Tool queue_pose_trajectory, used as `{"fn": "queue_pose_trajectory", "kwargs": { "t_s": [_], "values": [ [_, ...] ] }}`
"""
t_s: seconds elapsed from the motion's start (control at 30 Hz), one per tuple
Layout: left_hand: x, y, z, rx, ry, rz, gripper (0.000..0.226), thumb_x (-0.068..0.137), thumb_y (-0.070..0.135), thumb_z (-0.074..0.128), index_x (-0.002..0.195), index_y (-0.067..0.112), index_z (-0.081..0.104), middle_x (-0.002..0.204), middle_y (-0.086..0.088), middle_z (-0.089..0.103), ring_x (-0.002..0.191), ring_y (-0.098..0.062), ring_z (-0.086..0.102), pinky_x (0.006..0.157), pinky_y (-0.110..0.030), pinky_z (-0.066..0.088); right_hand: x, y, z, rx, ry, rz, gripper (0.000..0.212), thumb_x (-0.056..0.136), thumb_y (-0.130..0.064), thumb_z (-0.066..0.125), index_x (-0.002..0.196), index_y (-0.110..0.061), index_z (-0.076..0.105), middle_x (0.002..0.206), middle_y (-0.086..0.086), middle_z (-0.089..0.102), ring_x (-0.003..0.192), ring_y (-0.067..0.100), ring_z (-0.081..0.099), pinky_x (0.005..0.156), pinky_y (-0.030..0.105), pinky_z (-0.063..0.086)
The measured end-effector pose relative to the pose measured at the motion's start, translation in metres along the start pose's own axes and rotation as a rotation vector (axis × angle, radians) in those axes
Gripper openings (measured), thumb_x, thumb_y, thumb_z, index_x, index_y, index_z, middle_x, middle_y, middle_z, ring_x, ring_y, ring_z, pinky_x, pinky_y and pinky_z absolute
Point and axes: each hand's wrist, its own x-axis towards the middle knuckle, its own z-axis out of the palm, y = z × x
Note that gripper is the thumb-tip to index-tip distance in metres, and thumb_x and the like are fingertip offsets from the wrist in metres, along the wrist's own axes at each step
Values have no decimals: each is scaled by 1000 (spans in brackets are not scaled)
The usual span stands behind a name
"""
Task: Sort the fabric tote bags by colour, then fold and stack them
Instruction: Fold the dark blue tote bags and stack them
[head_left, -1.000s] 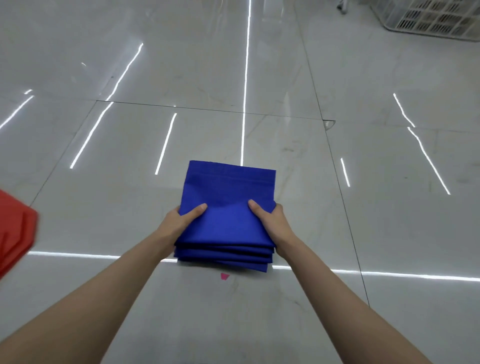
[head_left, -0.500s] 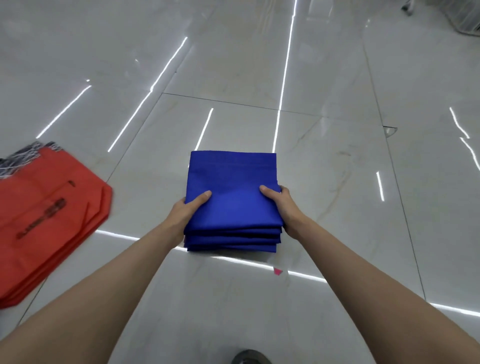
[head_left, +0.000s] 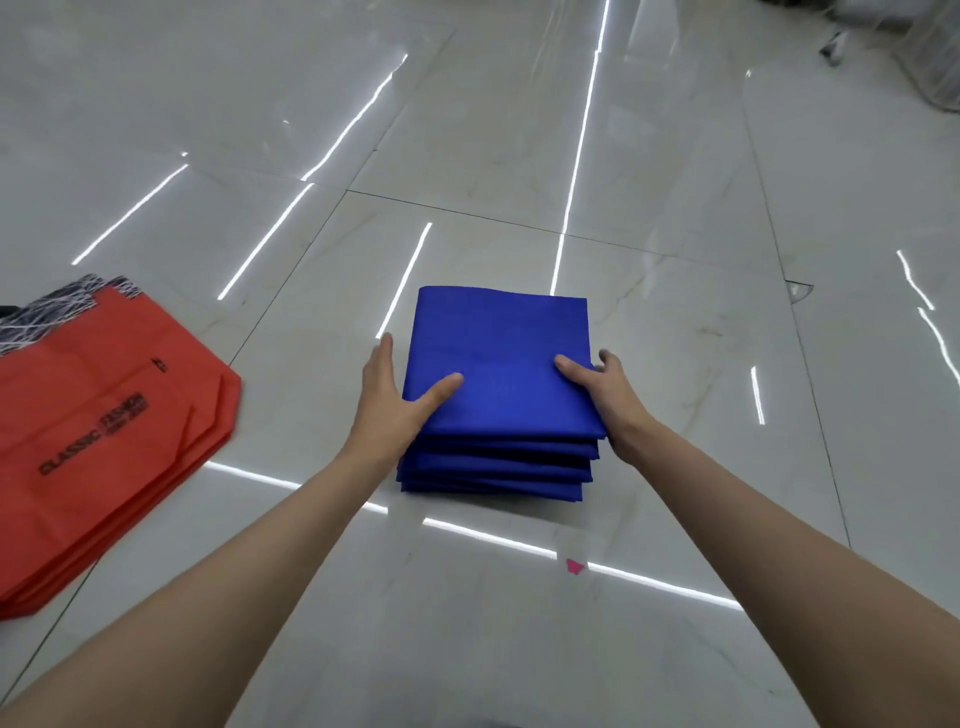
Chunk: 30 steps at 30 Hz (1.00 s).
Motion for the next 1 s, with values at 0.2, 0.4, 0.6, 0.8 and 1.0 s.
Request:
{"fn": "queue_pose_trajectory", "kwargs": {
  "t_s": [0.2, 0.4, 0.6, 0.8, 1.0],
  "values": [
    [-16, 4, -21, 563, -106, 331, 113, 56, 82, 61, 145, 45, 1, 157, -1, -10, 144, -24, 6, 114, -45, 19, -28, -54, -4, -678, 176, -579, 86, 86, -53, 57, 151, -22, 12, 158, 2, 9, 145, 21, 13, 117, 45, 15],
    [-21, -16, -12, 1030, -268, 437, 127, 67, 54, 75, 134, 48, -33, 149, -12, -33, 131, -36, 30, 99, -42, 39, -64, -11, 23, -1657, -133, -758, 105, 65, -88, 22, 151, -30, 2, 159, 4, -9, 145, 37, -4, 110, 63, 2],
    [-26, -25, 1, 938, -212, 289, 106, 83, 20, 68, 133, 47, -21, 151, -9, -29, 87, -29, 59, 77, -37, 52, -45, 21, 27, -1732, -154, -627, 102, 82, -64, 54, 148, -31, -17, 158, 4, -18, 143, 40, -10, 111, 60, 7],
    [-28, -25, -11, 901, -190, 302, 80, 82, 58, 57, 144, 49, 8, 156, -1, -12, 111, -23, 55, 80, -31, 48, -46, 11, 20, -1473, -271, -617, 82, 85, -69, 43, 151, -35, 7, 160, -6, -1, 146, 26, -1, 117, 49, 10],
    [-14, 1, -3, 242, 47, 206, 37, 93, 52, 43, 106, 21, 60, 137, 5, 33, 110, -9, 46, 94, -36, 43, -26, -19, 17, -429, 226, -122, 102, 75, -70, 58, 150, -19, 13, 155, 4, 18, 139, 29, 25, 112, 50, 27]
  ]
}}
